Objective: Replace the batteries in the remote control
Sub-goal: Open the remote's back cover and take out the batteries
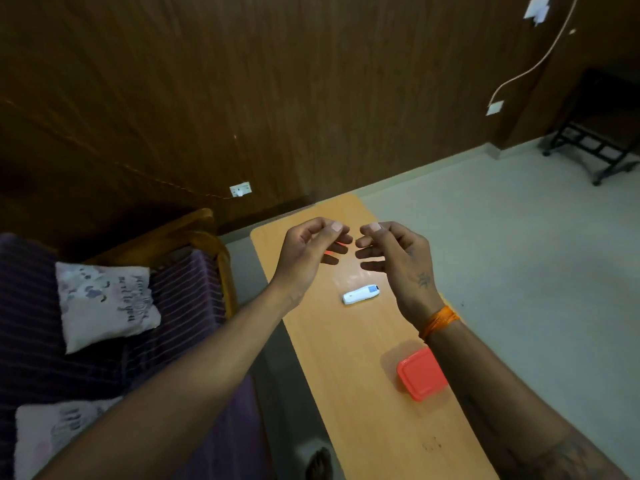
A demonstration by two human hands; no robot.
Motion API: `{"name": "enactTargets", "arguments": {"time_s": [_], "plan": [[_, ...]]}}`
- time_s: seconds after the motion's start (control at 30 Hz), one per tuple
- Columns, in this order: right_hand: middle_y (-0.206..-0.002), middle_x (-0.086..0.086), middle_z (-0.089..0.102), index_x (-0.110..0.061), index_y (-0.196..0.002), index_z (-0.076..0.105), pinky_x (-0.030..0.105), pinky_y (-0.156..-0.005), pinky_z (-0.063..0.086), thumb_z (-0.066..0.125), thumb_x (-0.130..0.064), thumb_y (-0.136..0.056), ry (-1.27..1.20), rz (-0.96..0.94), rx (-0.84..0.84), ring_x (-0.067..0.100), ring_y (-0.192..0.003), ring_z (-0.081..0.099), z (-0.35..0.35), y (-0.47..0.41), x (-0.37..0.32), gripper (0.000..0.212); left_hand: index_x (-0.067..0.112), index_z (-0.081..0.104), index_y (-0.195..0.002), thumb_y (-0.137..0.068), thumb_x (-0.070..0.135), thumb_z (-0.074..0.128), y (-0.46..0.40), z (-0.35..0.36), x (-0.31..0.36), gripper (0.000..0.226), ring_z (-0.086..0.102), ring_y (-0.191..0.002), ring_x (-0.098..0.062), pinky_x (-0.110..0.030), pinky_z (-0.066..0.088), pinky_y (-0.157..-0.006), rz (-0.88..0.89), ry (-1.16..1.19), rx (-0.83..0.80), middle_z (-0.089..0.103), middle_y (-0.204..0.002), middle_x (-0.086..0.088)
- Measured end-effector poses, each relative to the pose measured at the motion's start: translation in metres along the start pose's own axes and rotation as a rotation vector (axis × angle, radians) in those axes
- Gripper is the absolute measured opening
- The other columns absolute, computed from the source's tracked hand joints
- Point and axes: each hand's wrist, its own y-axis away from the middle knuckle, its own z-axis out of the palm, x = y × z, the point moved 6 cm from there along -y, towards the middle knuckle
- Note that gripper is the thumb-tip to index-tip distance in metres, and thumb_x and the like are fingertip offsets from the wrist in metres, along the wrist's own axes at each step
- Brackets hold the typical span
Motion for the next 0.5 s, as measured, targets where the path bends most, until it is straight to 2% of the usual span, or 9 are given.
{"name": "enactTargets", "arguments": {"time_s": [0.2, 0.5], "plan": [[-0.089, 0.008, 0.076, -0.008, -0.103, 0.075, 0.04, -0.073, 0.066, 0.053, -0.03, -0.108, 0.007, 0.007, 0.09, 0.024, -0.082, 0.076, -0.007, -0.02, 0.005, 0.031, 0.012, 0.074, -0.111, -0.105, 0.031, 0.057, -0.033, 0.004, -0.001, 0.026, 0.076, -0.099, -0.022, -0.033, 0.064, -0.083, -0.001, 0.015, -0.1, 0.08, -0.101, -0.002], [-0.089, 0.009, 0.075, -0.01, -0.103, 0.075, 0.04, -0.073, 0.066, 0.053, -0.031, -0.107, 0.05, -0.012, 0.171, 0.025, -0.082, 0.075, -0.041, -0.021, 0.008, 0.03, 0.015, 0.076, -0.106, -0.105, 0.032, 0.058, -0.048, 0.026, 0.002, 0.025, 0.077, -0.097, -0.023, -0.033, 0.064, -0.082, 0.024, 0.021, -0.167, 0.08, -0.098, -0.002]]}}
